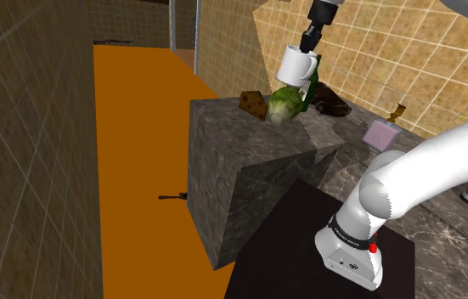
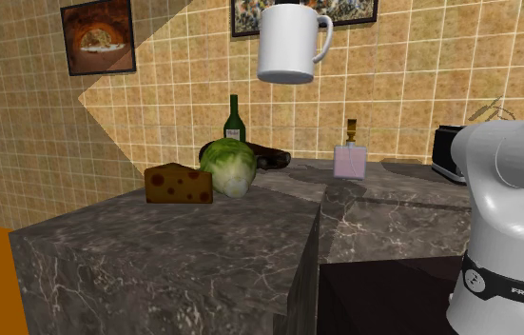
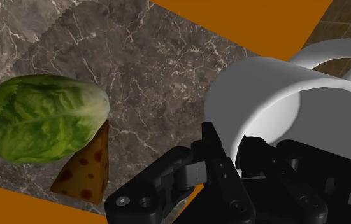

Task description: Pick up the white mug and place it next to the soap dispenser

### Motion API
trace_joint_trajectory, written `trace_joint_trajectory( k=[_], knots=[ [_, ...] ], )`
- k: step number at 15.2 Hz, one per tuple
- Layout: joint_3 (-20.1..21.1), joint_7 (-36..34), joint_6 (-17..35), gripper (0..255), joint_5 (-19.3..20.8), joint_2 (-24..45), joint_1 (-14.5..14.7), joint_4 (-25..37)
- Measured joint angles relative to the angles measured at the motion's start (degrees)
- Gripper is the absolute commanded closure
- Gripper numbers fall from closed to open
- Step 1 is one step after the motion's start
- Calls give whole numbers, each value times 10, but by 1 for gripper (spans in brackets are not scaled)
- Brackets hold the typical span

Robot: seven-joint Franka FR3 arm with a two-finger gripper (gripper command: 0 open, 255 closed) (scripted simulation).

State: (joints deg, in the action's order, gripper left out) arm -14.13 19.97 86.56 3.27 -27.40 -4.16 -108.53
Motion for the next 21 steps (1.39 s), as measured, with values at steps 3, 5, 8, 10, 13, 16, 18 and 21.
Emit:
trace_joint_trajectory(
  k=[3,5,8,10,13,16,18,21],
  knots=[
    [-30,39,-6,255,11,-3,-11,5],
    [-51,66,-6,255,19,-2,-18,7],
    [-86,111,-11,255,29,2,-28,18],
    [-106,137,-17,255,36,2,-34,25],
    [-141,180,-21,255,44,12,-42,43],
    [-184,231,-24,255,47,33,-48,68],
    [-213,264,-27,255,44,54,-49,93],
    [-262,318,-30,255,34,90,-51,131]
  ],
)
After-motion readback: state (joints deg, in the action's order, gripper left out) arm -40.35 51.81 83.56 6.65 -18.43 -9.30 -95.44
